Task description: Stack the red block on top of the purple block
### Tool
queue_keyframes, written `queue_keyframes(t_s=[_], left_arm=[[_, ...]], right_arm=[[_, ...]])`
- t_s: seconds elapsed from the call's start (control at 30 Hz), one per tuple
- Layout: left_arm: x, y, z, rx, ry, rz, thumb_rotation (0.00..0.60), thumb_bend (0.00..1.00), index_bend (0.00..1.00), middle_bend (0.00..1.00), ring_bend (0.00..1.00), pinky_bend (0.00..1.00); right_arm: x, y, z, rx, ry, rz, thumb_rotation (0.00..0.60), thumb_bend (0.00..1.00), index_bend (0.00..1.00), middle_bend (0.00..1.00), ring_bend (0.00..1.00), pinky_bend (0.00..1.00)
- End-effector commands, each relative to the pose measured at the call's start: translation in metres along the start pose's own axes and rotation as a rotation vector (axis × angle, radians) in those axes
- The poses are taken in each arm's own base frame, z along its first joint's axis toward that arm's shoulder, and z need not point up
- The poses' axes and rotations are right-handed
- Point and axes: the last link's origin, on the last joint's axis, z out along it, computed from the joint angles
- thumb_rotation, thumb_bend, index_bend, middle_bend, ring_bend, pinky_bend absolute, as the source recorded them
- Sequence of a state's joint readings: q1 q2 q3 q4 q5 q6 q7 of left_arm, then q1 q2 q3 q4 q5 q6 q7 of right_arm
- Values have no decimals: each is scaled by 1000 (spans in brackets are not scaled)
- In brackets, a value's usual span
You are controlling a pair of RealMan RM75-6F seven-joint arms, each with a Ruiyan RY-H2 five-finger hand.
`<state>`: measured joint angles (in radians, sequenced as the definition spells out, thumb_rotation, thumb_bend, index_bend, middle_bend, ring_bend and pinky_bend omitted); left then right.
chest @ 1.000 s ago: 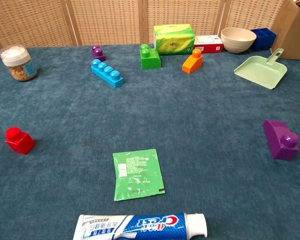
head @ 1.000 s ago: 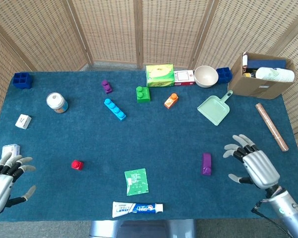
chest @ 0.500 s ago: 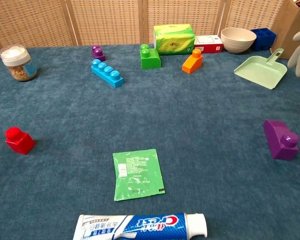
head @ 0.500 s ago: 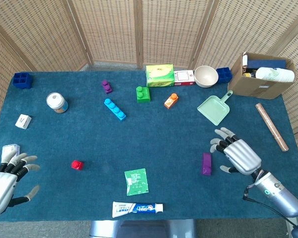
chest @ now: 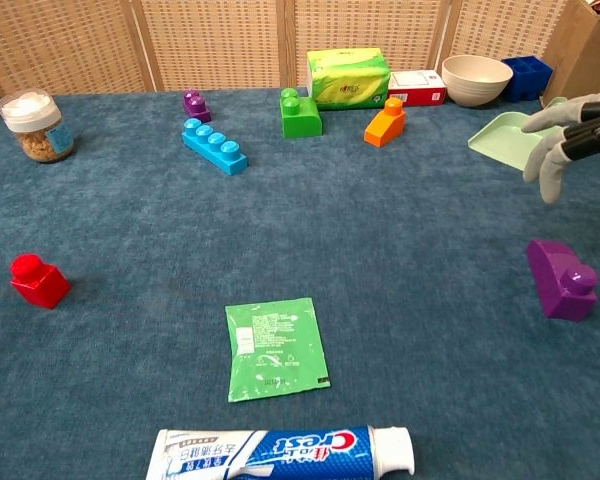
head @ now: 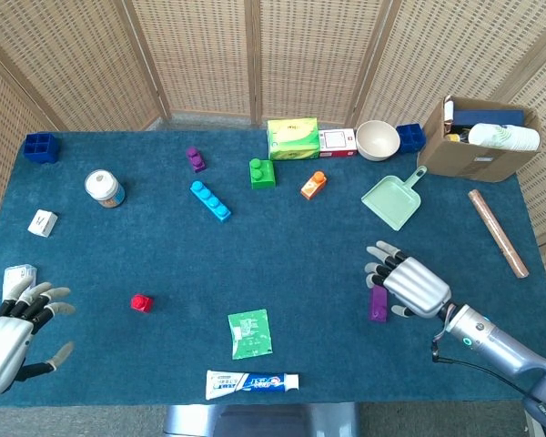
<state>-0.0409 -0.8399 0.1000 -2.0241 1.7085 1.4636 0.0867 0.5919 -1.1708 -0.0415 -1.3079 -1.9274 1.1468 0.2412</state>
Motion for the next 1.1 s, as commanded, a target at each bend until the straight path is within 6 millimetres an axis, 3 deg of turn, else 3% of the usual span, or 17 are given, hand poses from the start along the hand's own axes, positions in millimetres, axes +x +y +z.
queue_keyframes(t_s=[0.03, 1.1], left_arm=[[0, 0, -1, 1, 0, -1, 533, 375, 346, 244, 165, 0], [0, 14, -8, -4, -14, 5, 529, 376, 346, 244, 168, 0]], right_arm=[[-2, 0, 1, 6, -6, -7, 600, 0, 399, 292, 72, 108], [-24, 18, 4, 51, -86, -87, 600, 0, 417, 294, 67, 108]])
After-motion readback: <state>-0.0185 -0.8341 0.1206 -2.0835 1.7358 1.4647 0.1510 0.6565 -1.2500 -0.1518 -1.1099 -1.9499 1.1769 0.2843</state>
